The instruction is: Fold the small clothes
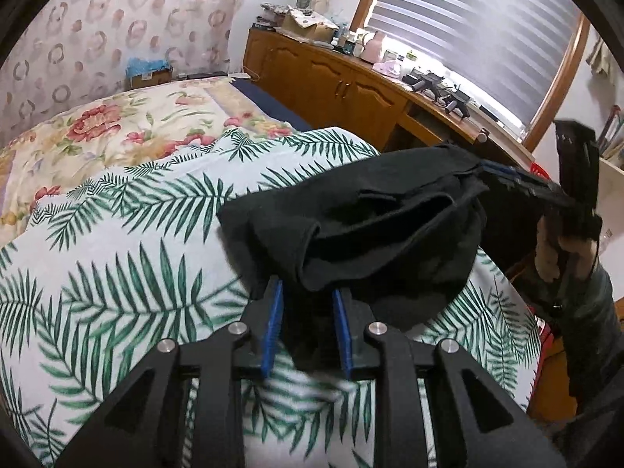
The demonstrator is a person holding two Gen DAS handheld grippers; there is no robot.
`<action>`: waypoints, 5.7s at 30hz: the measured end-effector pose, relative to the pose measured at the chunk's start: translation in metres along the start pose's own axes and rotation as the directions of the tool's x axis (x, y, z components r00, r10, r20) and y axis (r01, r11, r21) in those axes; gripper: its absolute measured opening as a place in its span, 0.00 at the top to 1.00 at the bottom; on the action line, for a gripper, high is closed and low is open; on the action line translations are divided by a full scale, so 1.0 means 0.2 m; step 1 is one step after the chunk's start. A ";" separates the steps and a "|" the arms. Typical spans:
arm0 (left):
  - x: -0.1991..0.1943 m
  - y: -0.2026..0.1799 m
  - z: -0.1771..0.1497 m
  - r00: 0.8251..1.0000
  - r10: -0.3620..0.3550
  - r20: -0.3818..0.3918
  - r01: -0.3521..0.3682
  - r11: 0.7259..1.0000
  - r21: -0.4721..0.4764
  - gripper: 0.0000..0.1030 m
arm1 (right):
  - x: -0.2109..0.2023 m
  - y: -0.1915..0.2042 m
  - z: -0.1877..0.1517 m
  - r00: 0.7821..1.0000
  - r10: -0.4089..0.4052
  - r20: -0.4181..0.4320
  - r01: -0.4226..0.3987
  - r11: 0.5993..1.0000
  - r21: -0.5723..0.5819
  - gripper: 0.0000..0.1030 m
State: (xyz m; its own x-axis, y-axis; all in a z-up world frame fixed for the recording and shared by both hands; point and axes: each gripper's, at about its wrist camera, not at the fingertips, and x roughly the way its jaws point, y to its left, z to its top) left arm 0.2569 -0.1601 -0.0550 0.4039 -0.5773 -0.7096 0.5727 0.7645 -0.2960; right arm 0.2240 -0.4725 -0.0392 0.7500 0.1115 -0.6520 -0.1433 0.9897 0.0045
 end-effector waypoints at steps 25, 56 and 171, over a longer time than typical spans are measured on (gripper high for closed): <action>0.17 0.09 0.24 0.996 0.024 0.090 -0.024 1.000 0.001 1.00 | 0.07 -0.09 0.09 0.998 0.053 0.026 -0.052 0.999 -0.006 0.44; 0.09 0.18 0.20 0.985 0.133 0.112 -0.126 0.990 -0.070 0.93 | 0.41 -0.11 0.16 0.995 0.091 -0.050 -0.086 0.993 0.083 0.98; -1.58 0.72 -0.88 0.625 0.729 0.281 -0.563 0.670 -0.485 0.88 | 0.85 2.54 0.70 0.869 0.487 -0.089 -0.459 0.724 -0.515 0.54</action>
State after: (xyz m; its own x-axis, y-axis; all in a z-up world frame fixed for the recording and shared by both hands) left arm 0.0868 0.1838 0.0147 0.8700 0.1157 -0.4792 -0.1896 0.9758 -0.1087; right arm 0.3699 0.0611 -0.0418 0.5242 0.5708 -0.6320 -0.7801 0.6194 -0.0878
